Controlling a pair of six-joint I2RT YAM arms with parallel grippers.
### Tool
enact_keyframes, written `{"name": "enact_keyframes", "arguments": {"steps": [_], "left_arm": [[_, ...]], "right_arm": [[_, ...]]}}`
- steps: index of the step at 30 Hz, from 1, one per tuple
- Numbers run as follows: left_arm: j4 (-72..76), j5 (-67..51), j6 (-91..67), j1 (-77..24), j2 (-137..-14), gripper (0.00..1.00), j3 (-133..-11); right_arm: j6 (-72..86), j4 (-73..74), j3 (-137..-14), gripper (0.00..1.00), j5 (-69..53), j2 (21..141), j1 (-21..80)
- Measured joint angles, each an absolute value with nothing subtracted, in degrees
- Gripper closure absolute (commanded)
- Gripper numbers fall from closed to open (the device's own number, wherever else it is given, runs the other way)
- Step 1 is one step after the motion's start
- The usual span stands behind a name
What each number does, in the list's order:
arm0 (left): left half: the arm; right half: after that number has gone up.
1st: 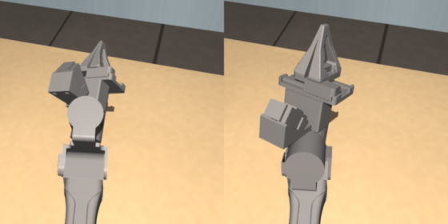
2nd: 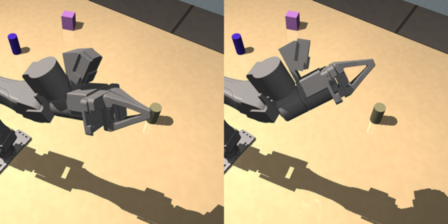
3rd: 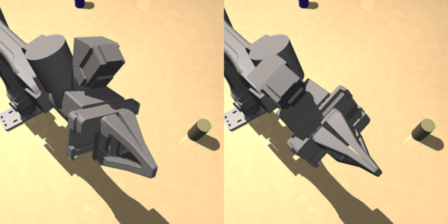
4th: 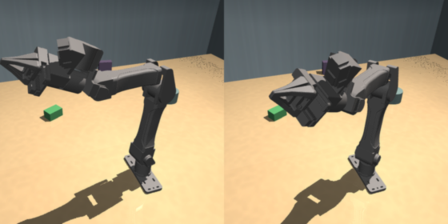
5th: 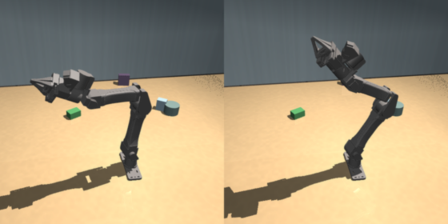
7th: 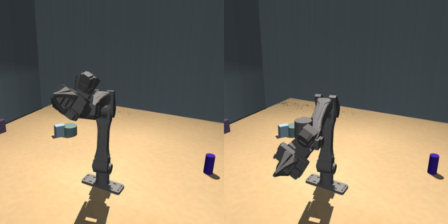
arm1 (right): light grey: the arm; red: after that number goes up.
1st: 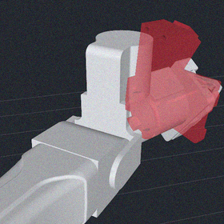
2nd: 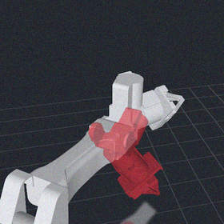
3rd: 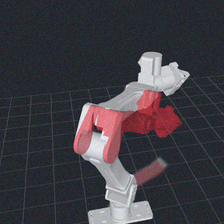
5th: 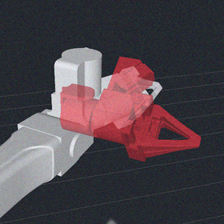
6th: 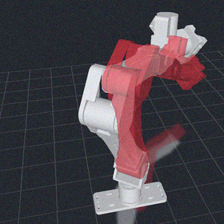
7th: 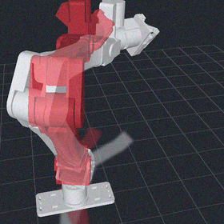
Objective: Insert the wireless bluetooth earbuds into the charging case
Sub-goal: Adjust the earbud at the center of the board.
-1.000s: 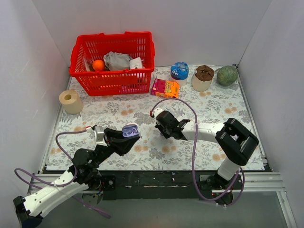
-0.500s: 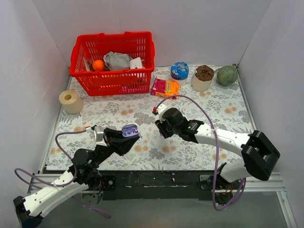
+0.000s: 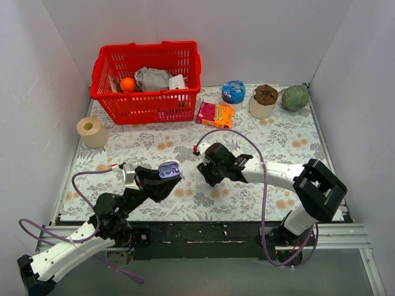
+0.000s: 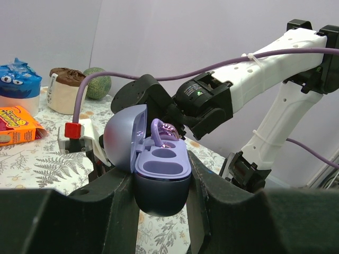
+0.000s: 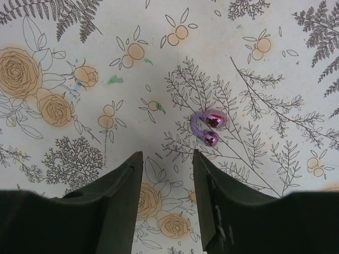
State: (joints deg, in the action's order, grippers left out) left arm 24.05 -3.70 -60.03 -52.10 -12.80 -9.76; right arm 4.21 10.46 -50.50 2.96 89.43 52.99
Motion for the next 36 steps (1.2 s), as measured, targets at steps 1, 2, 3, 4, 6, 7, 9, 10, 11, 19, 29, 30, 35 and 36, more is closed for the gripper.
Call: {"name": "enact_keyframes", "arguments": {"steps": [1, 2, 3, 4, 6, 7, 9, 10, 11, 19, 29, 30, 35, 36], "left_arm": [[24.03, -3.68, -60.05, -52.1, -12.8, 1.0, -9.76], [23.99, -3.64, -60.03, -52.1, -12.8, 1.0, -9.76], [23.97, -3.62, -60.05, -52.1, -12.8, 1.0, -9.76], [23.99, -3.6, -60.03, -52.1, -12.8, 1.0, -9.76], [23.99, -3.6, -60.05, -52.1, -12.8, 1.0, -9.76], [24.01, -3.6, -60.03, -52.1, -12.8, 1.0, -9.76], [24.01, -3.6, -60.05, -52.1, -12.82, 1.0, -9.76], [24.01, -3.57, -60.05, -52.1, -12.82, 1.0, -9.76], [24.01, -3.6, -60.03, -52.1, -12.82, 1.0, -9.76], [23.97, -3.57, -60.03, -52.1, -12.82, 1.0, -9.76], [23.99, -3.53, -59.99, -52.1, -12.93, 1.0, -9.76], [23.99, -3.51, -59.99, -52.1, -13.02, 1.0, -9.76], [23.97, -3.53, -59.99, -52.1, -13.34, 1.0, -9.76], [23.99, -3.51, -60.01, -52.1, -13.34, 1.0, -9.76]], "right_arm": [[4.23, 10.48, -50.5, 0.49, 3.07, 89.47, 52.99], [4.23, 10.46, -50.5, 0.49, 3.25, 89.56, 52.99], [4.23, 10.44, -50.5, 0.49, 3.42, 89.67, 52.99], [4.23, 10.44, -50.5, 0.49, 3.66, 89.82, 52.99], [4.19, 10.37, -50.5, 0.49, 4.14, 90.26, 52.99], [4.16, 10.33, -50.5, 0.49, 4.36, 90.48, 52.99], [4.1, 10.26, -50.5, 0.49, 4.73, 90.87, 52.99], [4.05, 10.15, -50.5, 0.49, 4.84, 91.07, 52.99], [4.01, 10.11, -50.52, 0.49, 5.04, 91.26, 52.99], [3.25, 9.54, -52.27, 0.5, 6.39, 93.8, 52.93], [3.03, 8.91, -52.38, 0.52, 7.77, 95.46, 52.1], [3.03, 8.86, -52.38, 0.52, 7.9, 95.46, 52.07], [3.07, 8.8, -52.27, 0.49, 8.56, 94.59, 51.81], [3.05, 8.82, -52.25, 0.49, 8.62, 93.95, 51.81]]}}
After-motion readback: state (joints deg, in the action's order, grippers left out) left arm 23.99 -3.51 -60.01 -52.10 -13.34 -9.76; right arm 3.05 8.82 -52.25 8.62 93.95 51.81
